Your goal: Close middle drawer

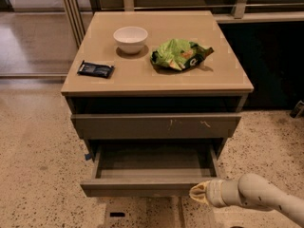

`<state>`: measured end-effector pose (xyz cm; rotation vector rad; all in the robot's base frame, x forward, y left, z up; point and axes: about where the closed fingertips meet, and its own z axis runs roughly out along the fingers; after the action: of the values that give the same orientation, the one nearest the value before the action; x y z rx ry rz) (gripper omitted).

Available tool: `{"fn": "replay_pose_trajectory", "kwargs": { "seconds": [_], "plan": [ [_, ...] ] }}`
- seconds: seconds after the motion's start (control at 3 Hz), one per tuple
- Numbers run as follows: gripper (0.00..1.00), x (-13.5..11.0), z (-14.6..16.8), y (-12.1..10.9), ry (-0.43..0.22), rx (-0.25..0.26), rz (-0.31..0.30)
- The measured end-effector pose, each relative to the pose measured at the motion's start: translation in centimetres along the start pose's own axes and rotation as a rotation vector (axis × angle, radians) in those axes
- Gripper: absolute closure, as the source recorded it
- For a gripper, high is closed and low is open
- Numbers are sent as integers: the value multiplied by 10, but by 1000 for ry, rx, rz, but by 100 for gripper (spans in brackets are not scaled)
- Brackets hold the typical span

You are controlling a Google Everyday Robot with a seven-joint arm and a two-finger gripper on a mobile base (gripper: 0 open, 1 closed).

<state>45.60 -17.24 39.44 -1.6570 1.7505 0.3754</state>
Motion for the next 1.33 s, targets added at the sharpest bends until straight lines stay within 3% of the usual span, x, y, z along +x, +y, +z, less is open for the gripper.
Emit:
{"fn": "replay_pose_trajectory", "kwargs": {
  "seconds": [0.67,1.0,1.33],
  "plan": [
    [100,-2,13,-40,-85,108,-55],
    [100,-2,13,-40,-85,108,-55],
    [100,-3,16,-49,-77,172,-53]
  ]
}}
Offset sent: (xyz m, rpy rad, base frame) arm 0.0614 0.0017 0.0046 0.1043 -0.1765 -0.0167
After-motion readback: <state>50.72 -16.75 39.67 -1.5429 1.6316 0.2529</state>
